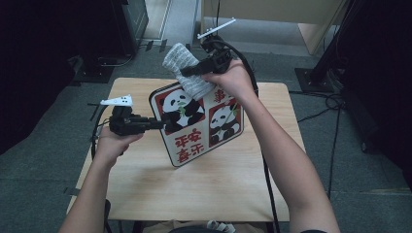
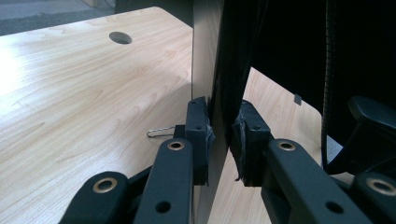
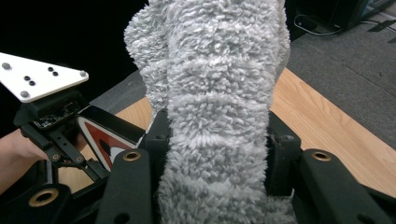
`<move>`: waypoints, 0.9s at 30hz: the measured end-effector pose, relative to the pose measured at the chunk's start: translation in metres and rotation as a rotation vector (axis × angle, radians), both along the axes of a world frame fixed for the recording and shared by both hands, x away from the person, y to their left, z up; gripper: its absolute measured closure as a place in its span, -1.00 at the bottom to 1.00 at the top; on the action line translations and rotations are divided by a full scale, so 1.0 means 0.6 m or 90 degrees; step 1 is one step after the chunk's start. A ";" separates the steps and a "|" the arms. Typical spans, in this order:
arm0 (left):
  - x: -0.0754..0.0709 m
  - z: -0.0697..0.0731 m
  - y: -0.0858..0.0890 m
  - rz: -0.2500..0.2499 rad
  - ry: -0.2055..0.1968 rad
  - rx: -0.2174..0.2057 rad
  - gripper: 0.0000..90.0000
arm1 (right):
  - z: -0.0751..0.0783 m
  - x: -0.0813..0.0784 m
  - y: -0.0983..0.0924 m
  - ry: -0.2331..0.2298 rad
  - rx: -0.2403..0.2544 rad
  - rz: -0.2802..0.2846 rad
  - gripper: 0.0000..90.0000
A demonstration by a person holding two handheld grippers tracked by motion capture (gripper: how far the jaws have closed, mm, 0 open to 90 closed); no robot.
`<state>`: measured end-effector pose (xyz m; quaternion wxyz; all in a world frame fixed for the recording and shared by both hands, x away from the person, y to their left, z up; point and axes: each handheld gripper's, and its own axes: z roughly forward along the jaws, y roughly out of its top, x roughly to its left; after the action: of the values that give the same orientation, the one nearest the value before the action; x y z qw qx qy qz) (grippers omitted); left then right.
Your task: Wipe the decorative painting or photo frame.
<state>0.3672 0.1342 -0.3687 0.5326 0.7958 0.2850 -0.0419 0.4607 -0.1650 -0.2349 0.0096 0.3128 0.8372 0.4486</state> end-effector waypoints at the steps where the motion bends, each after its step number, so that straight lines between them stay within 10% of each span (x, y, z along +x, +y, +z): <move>1: 0.000 0.000 0.000 0.000 0.000 0.000 0.74 | 0.000 0.001 -0.002 -0.001 0.000 -0.001 0.22; 27: 0.001 -0.001 0.001 -0.001 0.001 0.001 0.73 | 0.000 0.016 -0.047 0.000 0.001 -0.032 0.24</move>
<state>0.3679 0.1349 -0.3692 0.5320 0.7963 0.2846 -0.0429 0.4704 -0.1934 -0.2351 0.0202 0.3337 0.8288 0.4487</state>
